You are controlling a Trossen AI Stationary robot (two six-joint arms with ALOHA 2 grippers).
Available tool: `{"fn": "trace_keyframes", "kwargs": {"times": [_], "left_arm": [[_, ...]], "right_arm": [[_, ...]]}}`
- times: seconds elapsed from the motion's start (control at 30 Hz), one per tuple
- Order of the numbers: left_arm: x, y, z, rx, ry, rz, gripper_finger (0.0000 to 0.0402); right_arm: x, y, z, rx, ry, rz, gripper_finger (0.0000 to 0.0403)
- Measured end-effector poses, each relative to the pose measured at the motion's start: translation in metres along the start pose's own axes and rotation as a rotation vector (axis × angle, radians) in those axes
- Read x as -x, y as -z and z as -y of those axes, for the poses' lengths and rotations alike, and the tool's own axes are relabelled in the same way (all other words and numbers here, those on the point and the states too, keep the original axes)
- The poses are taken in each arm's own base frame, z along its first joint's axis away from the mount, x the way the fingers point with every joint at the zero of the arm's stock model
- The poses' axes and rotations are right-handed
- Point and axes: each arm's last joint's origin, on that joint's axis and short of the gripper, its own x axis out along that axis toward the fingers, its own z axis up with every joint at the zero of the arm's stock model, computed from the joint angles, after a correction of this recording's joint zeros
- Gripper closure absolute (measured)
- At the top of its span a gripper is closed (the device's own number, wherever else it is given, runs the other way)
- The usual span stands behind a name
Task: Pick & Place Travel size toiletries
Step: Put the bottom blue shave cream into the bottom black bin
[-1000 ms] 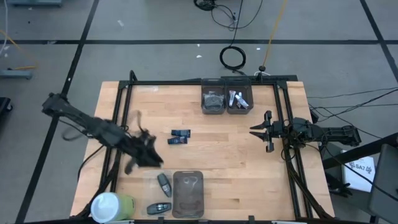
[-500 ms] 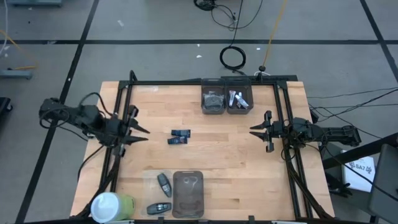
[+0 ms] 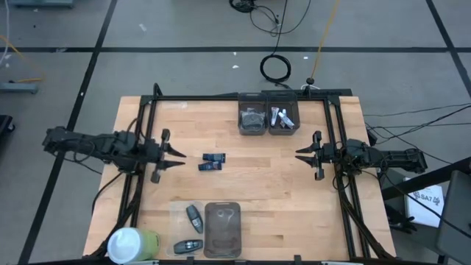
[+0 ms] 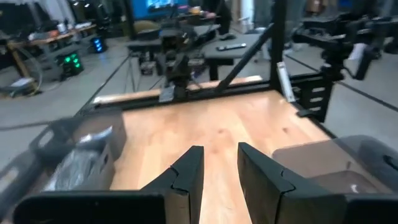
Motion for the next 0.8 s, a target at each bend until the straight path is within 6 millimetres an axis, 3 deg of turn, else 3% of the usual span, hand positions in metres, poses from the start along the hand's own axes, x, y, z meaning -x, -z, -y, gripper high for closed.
{"fn": "trace_keyframes", "kwargs": {"times": [0.13, 0.27, 0.6, 0.8], "left_arm": [[0.002, 0.027, -0.004, 0.059, -0.057, 0.024, 0.0304], [0.012, 0.043, -0.008, 0.076, -0.107, 0.092, 0.0304], [0.04, 0.054, -0.011, 0.066, -0.193, 0.212, 0.0304], [0.041, 0.056, -0.013, 0.052, -0.225, 0.194, 0.0304]], "right_arm": [[0.0, 0.0, 0.0, 0.0, 0.0, 0.0, 0.0328], [0.0, 0.0, 0.0, 0.0, 0.0, 0.0, 0.0328], [0.0, 0.0, 0.0, 0.0, 0.0, 0.0, 0.0328], [0.0, 0.0, 0.0, 0.0, 0.0, 0.0, 0.0328]]}}
